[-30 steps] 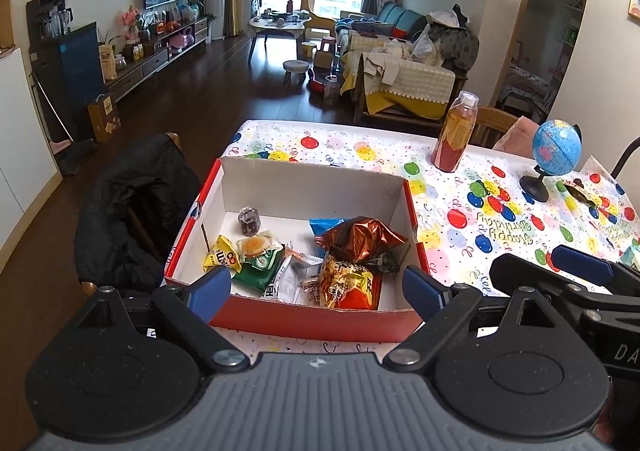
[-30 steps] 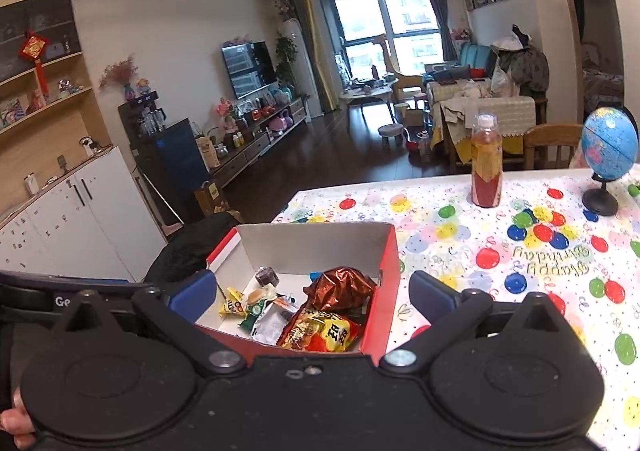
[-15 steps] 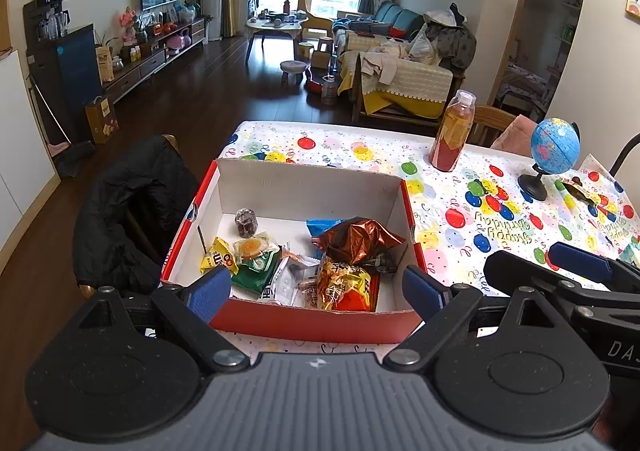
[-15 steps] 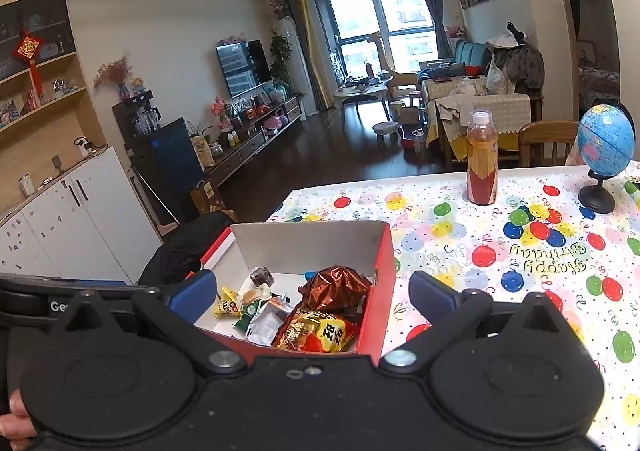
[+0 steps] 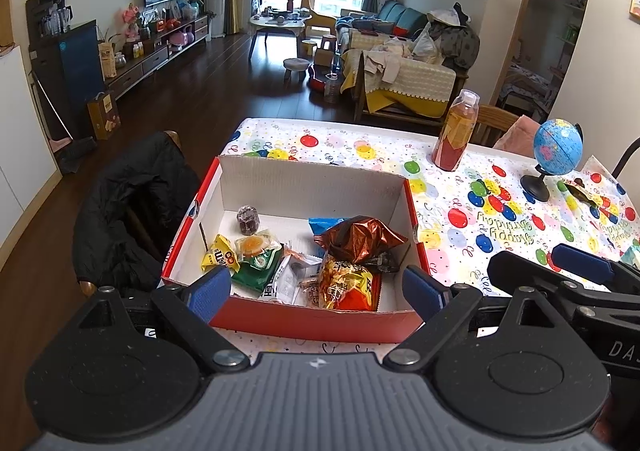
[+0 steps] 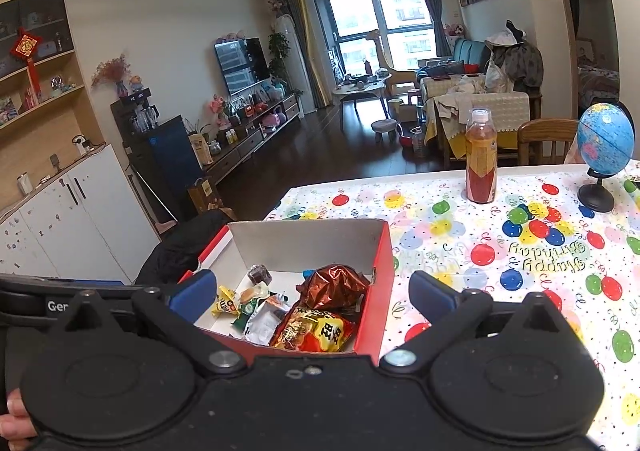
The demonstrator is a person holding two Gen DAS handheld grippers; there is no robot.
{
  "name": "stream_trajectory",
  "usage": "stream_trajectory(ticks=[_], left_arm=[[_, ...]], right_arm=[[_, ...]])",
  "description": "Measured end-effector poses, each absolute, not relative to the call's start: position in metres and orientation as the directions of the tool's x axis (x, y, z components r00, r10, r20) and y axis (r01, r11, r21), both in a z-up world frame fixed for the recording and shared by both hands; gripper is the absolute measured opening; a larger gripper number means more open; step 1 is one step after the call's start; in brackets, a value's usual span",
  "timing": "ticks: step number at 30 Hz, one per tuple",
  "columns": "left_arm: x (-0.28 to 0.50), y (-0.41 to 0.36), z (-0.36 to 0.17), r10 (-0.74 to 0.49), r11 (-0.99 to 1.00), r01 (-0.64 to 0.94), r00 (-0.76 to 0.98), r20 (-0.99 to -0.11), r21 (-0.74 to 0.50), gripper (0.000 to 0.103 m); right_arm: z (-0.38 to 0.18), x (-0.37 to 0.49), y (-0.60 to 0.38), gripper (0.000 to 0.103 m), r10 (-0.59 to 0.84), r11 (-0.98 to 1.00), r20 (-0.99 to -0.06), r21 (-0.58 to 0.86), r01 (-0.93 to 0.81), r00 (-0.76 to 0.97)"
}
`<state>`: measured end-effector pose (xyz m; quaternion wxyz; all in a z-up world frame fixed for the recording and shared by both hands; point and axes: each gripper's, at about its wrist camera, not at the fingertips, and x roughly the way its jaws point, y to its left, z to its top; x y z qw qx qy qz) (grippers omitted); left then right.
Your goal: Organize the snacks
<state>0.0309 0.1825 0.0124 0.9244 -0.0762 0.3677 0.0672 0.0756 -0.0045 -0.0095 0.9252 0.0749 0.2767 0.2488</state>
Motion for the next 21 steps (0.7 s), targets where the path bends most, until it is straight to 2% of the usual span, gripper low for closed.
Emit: stream_trajectory(ticks=[21], left_arm=[[0.0316, 0.1791, 0.0078, 0.062, 0.979, -0.180, 0.716, -0.696, -0.097, 0.093]], right_arm=[[-0.0105, 0.0760, -0.0051, 0.103, 0.501, 0.865, -0.479, 0.281, -0.415, 0.721]])
